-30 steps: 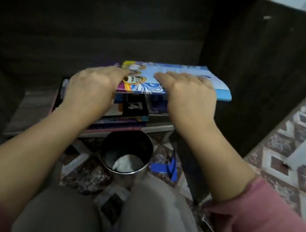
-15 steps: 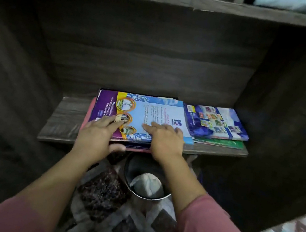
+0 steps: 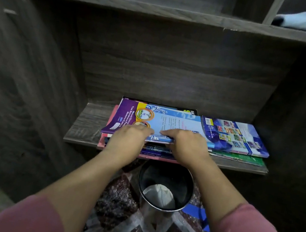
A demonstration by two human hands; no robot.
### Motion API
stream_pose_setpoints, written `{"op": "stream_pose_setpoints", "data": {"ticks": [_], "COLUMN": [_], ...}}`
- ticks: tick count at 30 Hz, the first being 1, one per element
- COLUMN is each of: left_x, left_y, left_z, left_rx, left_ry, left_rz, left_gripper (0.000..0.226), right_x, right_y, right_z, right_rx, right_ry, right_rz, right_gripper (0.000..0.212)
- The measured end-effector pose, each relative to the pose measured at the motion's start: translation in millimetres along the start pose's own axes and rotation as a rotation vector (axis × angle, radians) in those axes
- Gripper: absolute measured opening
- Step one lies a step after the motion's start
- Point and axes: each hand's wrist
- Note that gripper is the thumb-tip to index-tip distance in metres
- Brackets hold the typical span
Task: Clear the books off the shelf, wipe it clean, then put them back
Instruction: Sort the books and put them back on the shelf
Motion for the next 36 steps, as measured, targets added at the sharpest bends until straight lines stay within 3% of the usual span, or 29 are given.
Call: {"op": "stream_pose_setpoints", "data": {"ticks": [6,9,16,21,23,25,29,31,36], "left_x": [1.8,-1.6,-0.4,0.4,-2.1,-5.5,-12.8,-14.6,-19.3], "left_y": [-6.8,-4.0,6.0,10.8,16.3,25.8,40.9,45.1,62.3], "left_z": [3.2,2.2,13.3,-2.5,-7.1,-8.6,-25.3,-42.8,-71.7], "left_rx": [0.030,-0.015,-0.120,-0.228,-0.371,-0.517,-0.652,-0.683,-0.715], "left_ry": [0.030,0.011,0.023,0.141,0.167,0.233,0.355,0.421,0.555], "left_rz": [0.012,0.028,0.154,0.366,0.500,0.649,0.895,0.971,1.086], "left_gripper": [0.062,0.053,0.052,0.045,0.043,0.042,0.026,0.021,0.022], "right_x": [-7.3,-9.8,-5.0,-10.6,-12.7,-12.2,-9.5,-8.3,-3.2], "right_y": [8.6,9.8,19.9,24.1,22.4,14.8,-4.6,-15.7,-29.9], "right_z": [20.1,24.1,-3.3,-18.2,-21.3,-23.4,-37.1,-47.0,-54.2], "right_rx": [-0.110,-0.101,-0.059,0.445,0.481,0.383,0.279,0.205,0.071], "right_ry": [-0.247,-0.213,-0.150,-0.212,-0.247,-0.194,0.143,0.245,0.272], "right_rz": [-0.069,-0.107,0.251,0.472,0.416,0.263,0.004,-0.050,-0.054], "right_gripper": [0.046,0.049,0.027,0.049,0.060,0.056,0.045,0.054,0.070]}}
Point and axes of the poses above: each hand's wrist, its own x-axis towards the middle knuckle, its own y-axis out of the back of the hand, z = x × y, and after that the axes turned 12 degrees about -x, right-handed
